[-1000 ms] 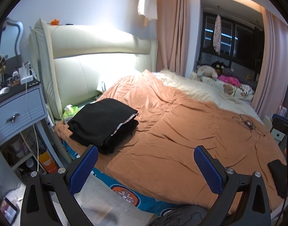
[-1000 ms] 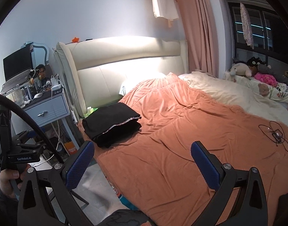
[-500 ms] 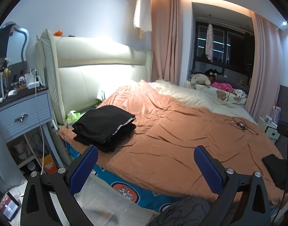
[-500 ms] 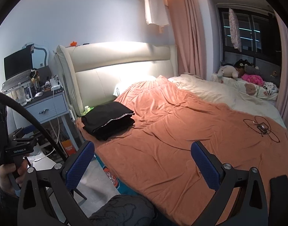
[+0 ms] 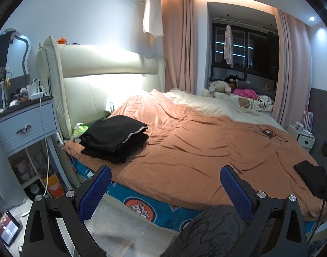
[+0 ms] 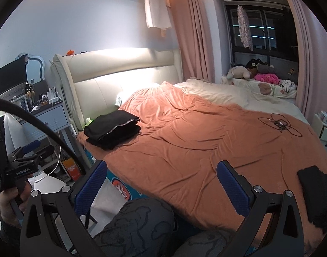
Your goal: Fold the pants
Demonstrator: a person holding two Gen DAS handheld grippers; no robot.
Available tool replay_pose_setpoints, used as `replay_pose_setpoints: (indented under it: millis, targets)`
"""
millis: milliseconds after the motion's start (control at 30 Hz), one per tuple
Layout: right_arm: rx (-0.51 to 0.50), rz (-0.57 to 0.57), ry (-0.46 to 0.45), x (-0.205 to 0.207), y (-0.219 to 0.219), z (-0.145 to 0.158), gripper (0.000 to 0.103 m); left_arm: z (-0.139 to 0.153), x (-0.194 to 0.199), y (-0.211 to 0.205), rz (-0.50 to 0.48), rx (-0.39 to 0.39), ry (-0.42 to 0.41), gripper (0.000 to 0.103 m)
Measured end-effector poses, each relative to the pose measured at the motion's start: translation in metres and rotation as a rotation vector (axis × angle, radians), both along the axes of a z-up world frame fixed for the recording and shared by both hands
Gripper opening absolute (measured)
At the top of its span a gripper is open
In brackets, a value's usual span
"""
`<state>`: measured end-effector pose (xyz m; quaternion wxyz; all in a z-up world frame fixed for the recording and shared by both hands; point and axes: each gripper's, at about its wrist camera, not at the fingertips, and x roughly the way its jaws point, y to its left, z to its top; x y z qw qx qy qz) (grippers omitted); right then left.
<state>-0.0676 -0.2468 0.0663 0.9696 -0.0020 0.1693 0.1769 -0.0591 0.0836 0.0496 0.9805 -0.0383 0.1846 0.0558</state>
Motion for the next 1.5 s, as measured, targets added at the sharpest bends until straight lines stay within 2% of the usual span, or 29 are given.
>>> replay_pose_setpoints:
  millis: [167, 333, 433, 700, 1000, 1500]
  targets:
    - [0.02, -0.037, -0.001, -0.008, 0.005, -0.017, 0.103, -0.016, -0.009, -0.003, -0.025, -0.016, 0.007, 0.103]
    - [0.027, -0.077, 0.024, -0.007, 0.009, -0.037, 0.103, -0.027, -0.013, -0.008, -0.032, 0.007, 0.015, 0.103]
    - [0.021, -0.096, 0.046, -0.004, 0.014, -0.043, 0.103, -0.031, -0.013, -0.007, -0.042, -0.016, 0.016, 0.103]
    - [0.018, -0.105, 0.053, -0.011, 0.025, -0.033, 0.103, -0.035, -0.015, -0.01, -0.072, -0.035, 0.01, 0.103]
    - [0.004, -0.101, 0.038, -0.02, 0.03, -0.036, 0.103, -0.033, -0.02, -0.005, -0.067, -0.049, 0.005, 0.103]
    - [0.015, -0.099, 0.025, -0.025, 0.026, -0.046, 0.103, -0.024, -0.025, -0.007, -0.059, -0.008, -0.021, 0.103]
